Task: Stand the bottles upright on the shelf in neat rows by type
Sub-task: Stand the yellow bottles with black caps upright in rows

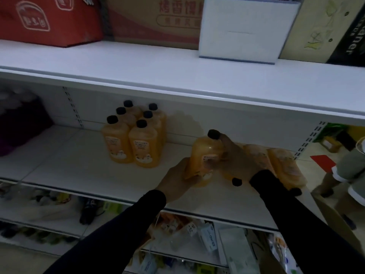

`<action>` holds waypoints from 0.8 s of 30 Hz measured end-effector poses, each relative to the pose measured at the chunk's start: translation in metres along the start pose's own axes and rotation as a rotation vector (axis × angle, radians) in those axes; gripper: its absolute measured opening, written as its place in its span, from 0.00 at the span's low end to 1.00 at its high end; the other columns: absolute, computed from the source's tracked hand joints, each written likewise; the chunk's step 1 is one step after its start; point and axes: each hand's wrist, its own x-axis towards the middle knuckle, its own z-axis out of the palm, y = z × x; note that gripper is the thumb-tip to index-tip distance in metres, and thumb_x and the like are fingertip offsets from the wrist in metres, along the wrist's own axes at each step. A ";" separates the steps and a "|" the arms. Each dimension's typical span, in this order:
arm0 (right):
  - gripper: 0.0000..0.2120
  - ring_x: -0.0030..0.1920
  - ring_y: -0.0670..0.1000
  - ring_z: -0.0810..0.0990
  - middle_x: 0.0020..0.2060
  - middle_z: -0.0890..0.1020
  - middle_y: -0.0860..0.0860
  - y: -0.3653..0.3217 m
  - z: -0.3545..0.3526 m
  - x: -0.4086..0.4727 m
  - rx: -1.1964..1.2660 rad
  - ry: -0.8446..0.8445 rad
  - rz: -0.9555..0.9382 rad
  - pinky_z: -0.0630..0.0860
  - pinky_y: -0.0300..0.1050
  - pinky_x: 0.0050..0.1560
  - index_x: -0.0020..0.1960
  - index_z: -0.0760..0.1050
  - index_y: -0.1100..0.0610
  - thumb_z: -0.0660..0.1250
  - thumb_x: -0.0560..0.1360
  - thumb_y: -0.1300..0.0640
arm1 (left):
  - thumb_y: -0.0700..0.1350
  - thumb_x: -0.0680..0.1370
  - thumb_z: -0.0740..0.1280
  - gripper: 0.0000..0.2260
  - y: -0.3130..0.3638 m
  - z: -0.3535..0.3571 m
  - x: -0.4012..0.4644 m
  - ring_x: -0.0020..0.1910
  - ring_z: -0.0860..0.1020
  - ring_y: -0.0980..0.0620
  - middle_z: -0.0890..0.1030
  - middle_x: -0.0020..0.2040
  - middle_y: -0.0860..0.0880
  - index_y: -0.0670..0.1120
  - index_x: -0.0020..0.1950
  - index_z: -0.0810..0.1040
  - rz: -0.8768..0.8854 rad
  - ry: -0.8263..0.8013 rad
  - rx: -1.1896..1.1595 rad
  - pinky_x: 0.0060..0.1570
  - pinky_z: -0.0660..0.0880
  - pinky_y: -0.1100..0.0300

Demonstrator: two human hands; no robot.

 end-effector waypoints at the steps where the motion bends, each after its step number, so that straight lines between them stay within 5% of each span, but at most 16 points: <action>1: 0.37 0.53 0.35 0.76 0.58 0.75 0.40 0.004 0.009 0.008 -0.015 0.027 -0.022 0.75 0.27 0.46 0.62 0.56 0.24 0.76 0.69 0.48 | 0.58 0.77 0.66 0.26 -0.003 -0.005 -0.002 0.58 0.74 0.60 0.75 0.63 0.60 0.61 0.72 0.60 0.007 -0.006 0.011 0.49 0.70 0.70; 4: 0.35 0.52 0.38 0.77 0.55 0.75 0.40 0.014 0.031 0.031 -0.023 0.115 -0.089 0.73 0.28 0.47 0.64 0.59 0.27 0.77 0.68 0.48 | 0.59 0.79 0.62 0.29 -0.017 -0.020 -0.004 0.65 0.70 0.58 0.70 0.70 0.58 0.59 0.76 0.54 0.068 0.024 0.229 0.59 0.70 0.64; 6: 0.35 0.54 0.44 0.76 0.56 0.76 0.44 0.017 0.041 0.050 -0.053 0.163 -0.096 0.71 0.33 0.48 0.68 0.62 0.35 0.77 0.68 0.48 | 0.63 0.79 0.58 0.35 -0.032 -0.027 -0.009 0.75 0.59 0.50 0.58 0.78 0.50 0.51 0.79 0.48 0.000 0.000 0.515 0.71 0.61 0.53; 10: 0.35 0.55 0.46 0.75 0.57 0.75 0.45 0.015 0.054 0.086 -0.051 0.217 -0.082 0.70 0.38 0.51 0.72 0.64 0.46 0.76 0.69 0.49 | 0.70 0.77 0.49 0.39 -0.060 -0.031 -0.019 0.78 0.46 0.48 0.47 0.80 0.47 0.47 0.80 0.45 -0.048 -0.053 0.802 0.75 0.44 0.54; 17: 0.50 0.57 0.49 0.78 0.61 0.74 0.47 0.036 0.079 0.104 0.110 0.295 0.053 0.79 0.49 0.54 0.76 0.49 0.41 0.79 0.66 0.50 | 0.72 0.76 0.46 0.39 -0.081 -0.027 -0.022 0.78 0.44 0.50 0.47 0.80 0.46 0.49 0.79 0.48 0.033 -0.020 0.860 0.73 0.39 0.56; 21: 0.29 0.51 0.50 0.81 0.52 0.79 0.46 0.055 0.096 0.102 0.047 0.292 0.105 0.81 0.47 0.48 0.62 0.67 0.45 0.77 0.66 0.45 | 0.71 0.76 0.47 0.39 -0.080 -0.025 -0.023 0.78 0.45 0.49 0.47 0.80 0.45 0.48 0.80 0.49 0.055 0.002 0.862 0.74 0.39 0.55; 24: 0.28 0.51 0.53 0.80 0.55 0.76 0.52 0.054 0.101 0.120 -0.050 0.333 0.113 0.80 0.49 0.48 0.62 0.70 0.53 0.75 0.68 0.43 | 0.71 0.77 0.48 0.39 -0.079 -0.025 -0.023 0.78 0.44 0.49 0.47 0.80 0.46 0.48 0.80 0.49 0.056 0.004 0.856 0.74 0.39 0.55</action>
